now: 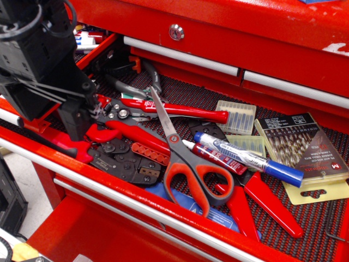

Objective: Pick up blue pen and put into drawer

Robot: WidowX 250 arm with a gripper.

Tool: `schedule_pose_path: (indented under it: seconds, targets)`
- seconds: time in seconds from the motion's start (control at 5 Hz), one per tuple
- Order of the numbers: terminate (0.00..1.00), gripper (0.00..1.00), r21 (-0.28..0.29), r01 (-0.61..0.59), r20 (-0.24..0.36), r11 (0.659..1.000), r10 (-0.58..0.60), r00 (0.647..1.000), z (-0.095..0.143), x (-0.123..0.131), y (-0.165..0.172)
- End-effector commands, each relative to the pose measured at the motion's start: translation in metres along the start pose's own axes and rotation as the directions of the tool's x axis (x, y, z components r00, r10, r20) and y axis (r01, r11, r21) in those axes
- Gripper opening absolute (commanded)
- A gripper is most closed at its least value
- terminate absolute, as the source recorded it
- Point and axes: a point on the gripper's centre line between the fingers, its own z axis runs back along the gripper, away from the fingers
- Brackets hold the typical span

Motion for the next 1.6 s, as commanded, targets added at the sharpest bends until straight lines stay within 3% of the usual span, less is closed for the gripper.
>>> schedule_pose_path:
  seconds: [0.0,0.2,0.6,0.8,1.0,1.4]
  targets:
    - [0.00,1.00,0.000,0.000,0.000,1.000,0.000,1.000,0.000,0.000,0.000]
    - [0.00,1.00,0.074,-0.211,0.007,0.975,0.212,0.977,0.000,0.012,-0.034]
    - [0.00,1.00,0.058,-0.470,-0.064,0.881,0.473,0.879,-0.001,0.031,-0.086]
    - [0.00,1.00,0.071,-0.610,-0.171,0.789,0.612,0.772,-0.005,0.043,-0.107]
    - [0.00,1.00,0.114,-0.708,-0.184,0.697,0.715,0.674,-0.011,0.052,-0.129]
    - [0.00,1.00,0.165,-0.793,-0.087,0.586,0.810,0.580,-0.035,0.086,-0.161]
